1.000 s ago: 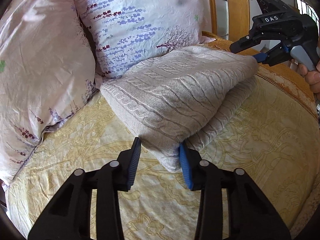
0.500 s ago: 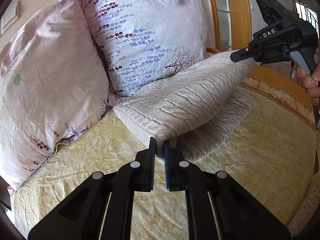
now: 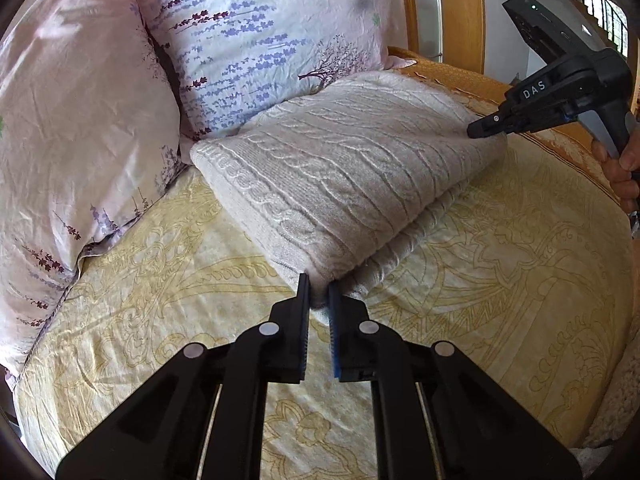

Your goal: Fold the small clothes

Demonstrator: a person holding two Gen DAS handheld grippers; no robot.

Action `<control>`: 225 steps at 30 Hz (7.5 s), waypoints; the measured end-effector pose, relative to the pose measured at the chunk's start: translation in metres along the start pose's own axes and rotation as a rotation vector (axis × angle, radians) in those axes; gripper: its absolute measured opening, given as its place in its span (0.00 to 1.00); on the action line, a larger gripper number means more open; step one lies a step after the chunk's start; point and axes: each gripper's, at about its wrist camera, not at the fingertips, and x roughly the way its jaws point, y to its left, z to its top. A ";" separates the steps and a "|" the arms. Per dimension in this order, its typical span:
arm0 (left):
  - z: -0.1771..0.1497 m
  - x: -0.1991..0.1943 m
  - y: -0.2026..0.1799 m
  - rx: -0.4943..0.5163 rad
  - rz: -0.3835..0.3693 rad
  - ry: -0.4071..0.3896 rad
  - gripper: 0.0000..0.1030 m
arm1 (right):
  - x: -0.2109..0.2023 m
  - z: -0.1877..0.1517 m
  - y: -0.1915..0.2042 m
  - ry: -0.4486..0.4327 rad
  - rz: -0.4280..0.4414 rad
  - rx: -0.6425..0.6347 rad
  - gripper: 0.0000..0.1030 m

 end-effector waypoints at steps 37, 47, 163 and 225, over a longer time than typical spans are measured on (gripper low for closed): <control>0.061 0.033 -0.011 -0.111 -0.308 0.007 0.79 | -0.007 0.022 -0.005 -0.008 -0.009 0.016 0.13; 0.080 0.029 0.079 -0.475 -0.177 0.002 0.90 | -0.015 0.091 0.001 -0.104 0.131 0.097 0.68; 0.103 0.168 0.110 -0.836 -0.460 0.247 0.72 | 0.081 0.110 0.001 0.306 0.386 0.129 0.58; -0.032 0.052 0.192 -0.978 -0.307 0.103 0.44 | 0.131 0.019 0.158 0.371 0.523 0.106 0.37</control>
